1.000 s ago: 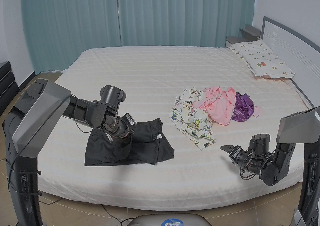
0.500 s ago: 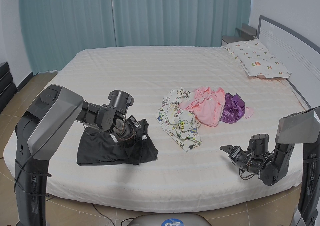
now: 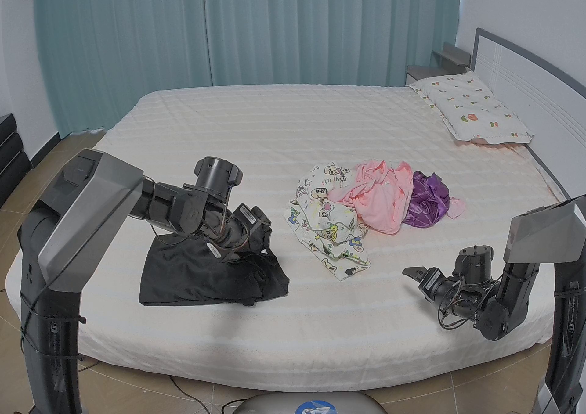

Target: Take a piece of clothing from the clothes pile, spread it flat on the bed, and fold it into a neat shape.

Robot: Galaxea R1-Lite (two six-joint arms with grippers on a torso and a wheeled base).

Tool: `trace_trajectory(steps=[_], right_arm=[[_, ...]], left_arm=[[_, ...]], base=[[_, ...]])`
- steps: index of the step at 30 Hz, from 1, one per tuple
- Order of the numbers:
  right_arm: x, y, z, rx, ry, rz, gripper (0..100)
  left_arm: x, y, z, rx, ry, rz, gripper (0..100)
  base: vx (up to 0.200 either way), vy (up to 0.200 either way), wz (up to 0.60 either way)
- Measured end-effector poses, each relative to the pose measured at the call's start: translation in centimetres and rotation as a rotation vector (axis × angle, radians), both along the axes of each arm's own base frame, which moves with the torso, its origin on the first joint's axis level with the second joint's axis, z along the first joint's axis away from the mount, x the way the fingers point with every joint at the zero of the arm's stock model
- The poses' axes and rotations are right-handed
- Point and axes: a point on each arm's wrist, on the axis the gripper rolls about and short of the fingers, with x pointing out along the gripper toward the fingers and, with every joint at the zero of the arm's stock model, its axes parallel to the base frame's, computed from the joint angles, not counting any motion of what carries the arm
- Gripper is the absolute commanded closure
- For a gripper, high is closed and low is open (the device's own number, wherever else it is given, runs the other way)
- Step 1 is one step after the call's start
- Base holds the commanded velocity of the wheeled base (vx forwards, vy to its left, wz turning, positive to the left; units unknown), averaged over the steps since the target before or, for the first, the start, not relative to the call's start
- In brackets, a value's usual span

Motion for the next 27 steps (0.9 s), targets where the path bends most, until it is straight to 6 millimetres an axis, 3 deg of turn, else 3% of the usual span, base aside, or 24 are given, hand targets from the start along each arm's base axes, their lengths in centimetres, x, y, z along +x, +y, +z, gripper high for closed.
trace_trajectory(steps=[11, 15, 27], right_arm=[[-0.2, 0.2, -0.1, -0.003, 0.004, 0.005, 0], [-0.2, 0.2, -0.1, -0.003, 0.005, 0.005, 0], [-0.1, 0.8, 0.9, 0.002, -0.03, 0.018, 0]], left_arm=[[-1.2, 7.2, 0.8, -0.054, 0.073, 0.145, 0], [-2.2, 9.9, 0.6, -0.108, 0.114, 0.17, 0], [-3.7, 15.3, -0.2, -0.268, 0.049, 0.259, 0]], base=[[0.0, 0.0, 0.0], [0.0, 0.2, 0.0], [0.0, 0.2, 0.0]])
